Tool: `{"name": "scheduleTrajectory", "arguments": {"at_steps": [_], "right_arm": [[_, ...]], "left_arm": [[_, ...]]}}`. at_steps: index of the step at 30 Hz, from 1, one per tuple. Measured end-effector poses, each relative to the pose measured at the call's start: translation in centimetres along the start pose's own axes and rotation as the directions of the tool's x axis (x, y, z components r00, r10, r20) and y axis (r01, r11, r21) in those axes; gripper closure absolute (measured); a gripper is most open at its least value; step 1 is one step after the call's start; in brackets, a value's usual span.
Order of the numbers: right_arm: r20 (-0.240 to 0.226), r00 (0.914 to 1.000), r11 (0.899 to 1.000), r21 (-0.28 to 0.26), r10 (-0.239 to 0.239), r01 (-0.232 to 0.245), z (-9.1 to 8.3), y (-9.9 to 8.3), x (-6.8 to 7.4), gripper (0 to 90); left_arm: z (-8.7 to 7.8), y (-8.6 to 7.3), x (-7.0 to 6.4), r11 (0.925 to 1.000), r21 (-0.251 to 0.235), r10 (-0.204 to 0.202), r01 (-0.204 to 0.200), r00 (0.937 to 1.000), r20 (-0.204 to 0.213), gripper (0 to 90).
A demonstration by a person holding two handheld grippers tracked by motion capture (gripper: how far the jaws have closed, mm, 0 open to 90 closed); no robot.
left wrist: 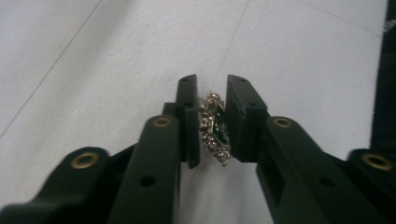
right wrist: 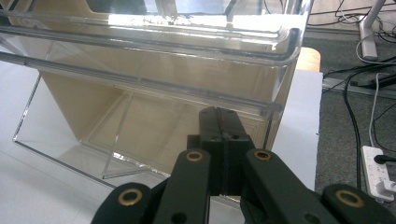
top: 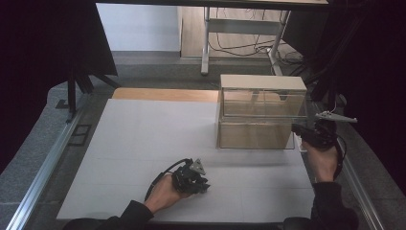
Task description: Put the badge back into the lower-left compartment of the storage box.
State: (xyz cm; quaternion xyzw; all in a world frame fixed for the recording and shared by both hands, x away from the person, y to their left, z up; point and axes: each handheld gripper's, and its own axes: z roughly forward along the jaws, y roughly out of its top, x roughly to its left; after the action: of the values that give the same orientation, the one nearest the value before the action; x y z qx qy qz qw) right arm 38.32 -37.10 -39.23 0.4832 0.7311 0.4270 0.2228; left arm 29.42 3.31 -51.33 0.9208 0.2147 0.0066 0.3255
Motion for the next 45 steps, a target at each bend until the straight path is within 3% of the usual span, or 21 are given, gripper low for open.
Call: {"name": "scheduleTrajectory", "arguments": {"at_steps": [3,6,9,12,19,26,33,45], "right_arm": [[0.000,1.0000,1.000,0.000,0.001,-0.001,0.0,0.0,0.0,89.8],[0.000,1.0000,1.000,0.000,0.001,-0.001,0.0,0.0,0.0,89.8],[-0.002,1.0000,1.000,-0.001,0.002,-0.002,-0.1,0.0,0.0,89.8],[-0.002,1.0000,1.000,-0.001,0.001,-0.001,-0.1,0.0,0.0,89.8],[-0.004,1.0000,1.000,-0.002,0.002,-0.002,0.0,0.0,0.0,89.8],[0.001,1.0000,1.000,-0.003,-0.001,0.001,-0.1,0.1,0.0,89.8],[-0.001,1.0000,1.000,-0.006,0.001,-0.001,0.0,0.1,0.0,89.8],[-0.004,1.0000,1.000,-0.006,0.002,-0.002,0.0,0.1,0.0,89.8]], "left_arm": [[-0.2,0.1,0.0,0.9997,-0.005,-0.025,0.026,0.9990,0.037,80.4],[-0.3,0.3,-0.2,0.9995,0.021,-0.026,0.025,0.9991,0.033,81.8],[-0.4,0.3,0.0,0.9949,0.036,-0.096,0.094,0.9938,0.057,82.8],[-0.4,0.1,0.3,0.9927,0.029,-0.119,0.117,0.9898,0.078,83.2],[-0.7,0.7,-0.1,0.9925,0.038,-0.119,0.117,0.9907,0.066,83.7],[-2.3,1.6,-0.1,0.9938,-0.020,-0.108,0.109,0.9928,0.053,83.5],[-3.8,3.0,0.8,0.9919,-0.067,-0.106,0.107,0.9940,0.026,83.4],[-5.3,6.6,2.1,0.9868,-0.128,-0.101,0.099,0.9948,-0.011,83.3]]}}
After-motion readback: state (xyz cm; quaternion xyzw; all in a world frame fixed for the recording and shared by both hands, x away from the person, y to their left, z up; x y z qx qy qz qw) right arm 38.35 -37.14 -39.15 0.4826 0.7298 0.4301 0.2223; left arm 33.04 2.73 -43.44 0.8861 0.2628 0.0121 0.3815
